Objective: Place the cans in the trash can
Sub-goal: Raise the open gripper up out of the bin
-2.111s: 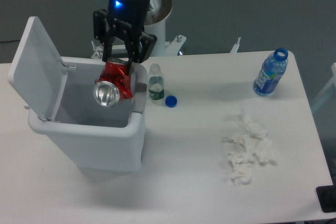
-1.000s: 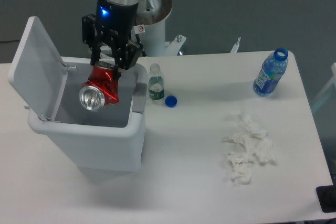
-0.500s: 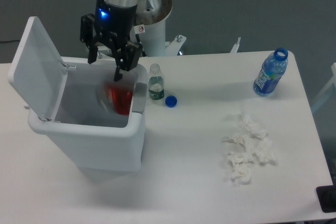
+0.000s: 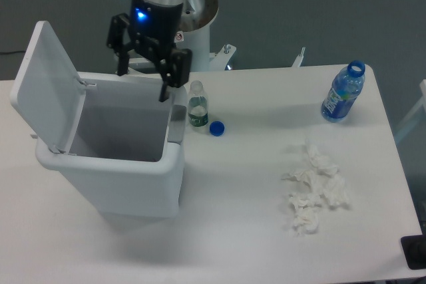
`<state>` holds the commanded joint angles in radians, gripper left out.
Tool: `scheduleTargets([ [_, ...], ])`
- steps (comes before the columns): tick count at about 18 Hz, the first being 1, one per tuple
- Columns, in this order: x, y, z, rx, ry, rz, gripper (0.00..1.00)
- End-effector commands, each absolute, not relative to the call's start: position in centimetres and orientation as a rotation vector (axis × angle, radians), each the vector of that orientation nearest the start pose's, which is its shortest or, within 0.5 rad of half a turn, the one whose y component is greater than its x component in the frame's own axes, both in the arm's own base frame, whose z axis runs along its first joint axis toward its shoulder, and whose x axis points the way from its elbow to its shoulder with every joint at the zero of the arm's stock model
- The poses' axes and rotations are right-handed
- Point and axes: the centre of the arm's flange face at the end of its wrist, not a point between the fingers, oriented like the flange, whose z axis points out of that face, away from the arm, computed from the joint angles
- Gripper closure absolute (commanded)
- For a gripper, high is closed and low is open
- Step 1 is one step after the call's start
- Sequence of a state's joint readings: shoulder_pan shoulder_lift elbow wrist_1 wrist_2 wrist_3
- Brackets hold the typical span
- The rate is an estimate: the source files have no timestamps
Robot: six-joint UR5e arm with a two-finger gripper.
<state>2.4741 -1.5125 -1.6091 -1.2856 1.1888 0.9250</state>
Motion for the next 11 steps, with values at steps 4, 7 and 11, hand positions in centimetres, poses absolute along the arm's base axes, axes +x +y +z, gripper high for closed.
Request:
scheduleTargets([
  [4, -30.9, 43.6, 53.7, -2.628, 0.080, 0.106, 0.00],
  [7, -33.2, 43.9, 51.5, -2.693, 0.127, 0.162, 0.00],
  [11, -37.8, 42.4, 49.0, -2.730, 0.209, 0.210, 0.00],
])
